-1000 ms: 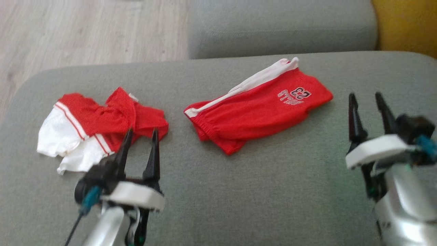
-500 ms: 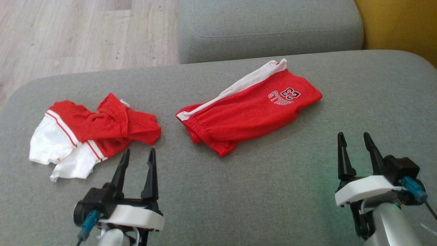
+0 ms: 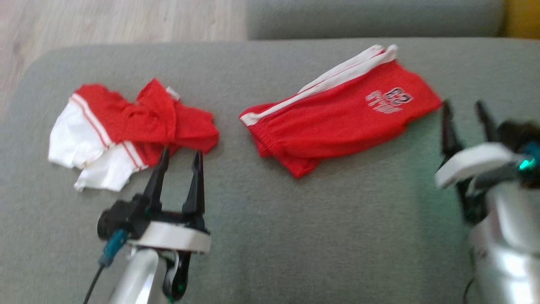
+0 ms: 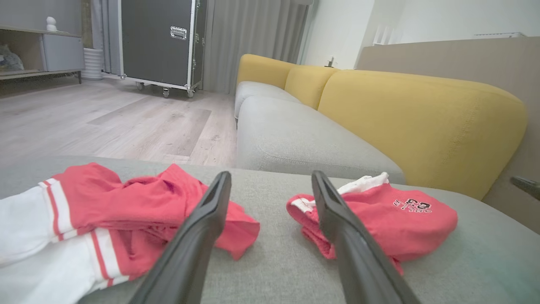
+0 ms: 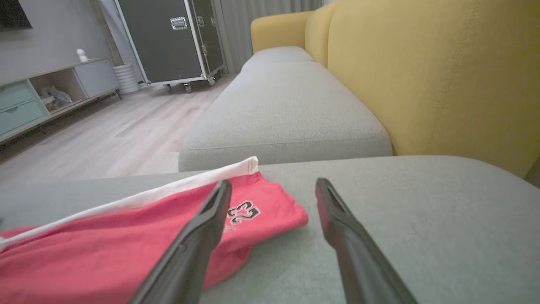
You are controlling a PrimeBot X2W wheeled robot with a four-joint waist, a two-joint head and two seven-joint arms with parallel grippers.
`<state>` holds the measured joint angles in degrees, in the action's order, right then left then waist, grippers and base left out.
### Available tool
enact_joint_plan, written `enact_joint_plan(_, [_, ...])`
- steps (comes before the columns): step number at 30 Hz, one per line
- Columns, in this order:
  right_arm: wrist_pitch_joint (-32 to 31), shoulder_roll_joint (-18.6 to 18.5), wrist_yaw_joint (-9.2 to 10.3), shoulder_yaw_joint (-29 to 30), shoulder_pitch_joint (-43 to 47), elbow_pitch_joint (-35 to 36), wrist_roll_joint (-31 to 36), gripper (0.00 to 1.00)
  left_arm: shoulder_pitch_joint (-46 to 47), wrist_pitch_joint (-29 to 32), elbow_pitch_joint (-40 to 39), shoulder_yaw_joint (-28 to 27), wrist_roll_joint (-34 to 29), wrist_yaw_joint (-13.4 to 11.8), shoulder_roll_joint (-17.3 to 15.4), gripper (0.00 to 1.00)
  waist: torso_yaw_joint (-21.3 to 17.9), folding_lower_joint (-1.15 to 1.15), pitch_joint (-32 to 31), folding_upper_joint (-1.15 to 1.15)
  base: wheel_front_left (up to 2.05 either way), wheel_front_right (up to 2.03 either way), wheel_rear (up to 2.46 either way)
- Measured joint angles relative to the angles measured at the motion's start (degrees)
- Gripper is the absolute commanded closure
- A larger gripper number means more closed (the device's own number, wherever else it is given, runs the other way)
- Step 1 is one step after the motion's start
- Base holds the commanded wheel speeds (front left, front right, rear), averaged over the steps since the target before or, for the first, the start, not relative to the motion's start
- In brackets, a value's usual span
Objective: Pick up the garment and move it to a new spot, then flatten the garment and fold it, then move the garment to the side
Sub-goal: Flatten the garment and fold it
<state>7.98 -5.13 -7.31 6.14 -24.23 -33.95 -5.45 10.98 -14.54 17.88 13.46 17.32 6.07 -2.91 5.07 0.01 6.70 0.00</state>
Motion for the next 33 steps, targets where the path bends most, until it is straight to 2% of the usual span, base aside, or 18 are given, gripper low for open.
enact_joint_plan(5, [-4.61, -3.49, 0.0, 5.12, -8.5, -7.86, 0.07, 0.0, 3.38, 0.0, -0.13, 1.58, -0.16, 0.36, 0.22, 0.0, 3.25, 0.0, 3.64, 0.0, 0.0, 0.0, 0.0])
enact_joint_plan(11, [-8.1, -6.77, 0.01, 9.04, -16.13, -18.46, 3.39, 0.0, 5.48, 0.0, -0.18, 4.68, 1.49, 0.52, 0.29, 0.0, 7.31, 0.0, 7.55, 0.0, 0.0, 0.0, 0.0])
enact_joint_plan(17, [-9.01, -10.31, 0.01, 9.62, -21.27, -26.33, 8.54, 0.0, 8.15, 0.0, -0.44, 6.32, 1.79, -0.01, 0.43, 0.0, 10.46, 0.0, 11.16, 0.0, 0.0, 0.0, 0.0])
enact_joint_plan(26, [-10.09, -12.48, 0.01, 9.1, -28.21, -33.54, 12.0, 0.0, 8.96, 0.0, -0.75, 7.46, 2.13, -0.59, 0.47, 0.0, 12.9, -0.01, 14.28, 0.0, 0.0, 0.0, 0.0])
enact_joint_plan(27, [-10.07, -12.51, 0.01, 8.83, -28.63, -34.06, 12.01, 0.6, 8.99, 0.0, -0.76, 7.47, 2.42, -0.59, 0.48, 0.0, 12.93, -0.01, 14.4, 0.0, 0.0, 0.0, 0.0])
enact_joint_plan(28, [-9.93, -12.56, 0.01, 8.43, -28.93, -34.43, 12.01, 1.0, 9.0, 0.0, -0.76, 7.46, 2.45, -0.62, 0.48, 0.0, 12.89, -0.01, 14.48, 0.0, 0.0, 0.0, 0.0])
enact_joint_plan(33, [-6.2, -12.39, 0.01, 7.3, -29.38, -36.04, 11.99, 1.0, 9.0, 0.0, -0.69, 7.27, 2.45, -0.87, 0.51, 0.0, 11.89, -0.01, 14.21, 0.0, 0.0, 0.0, 0.0])
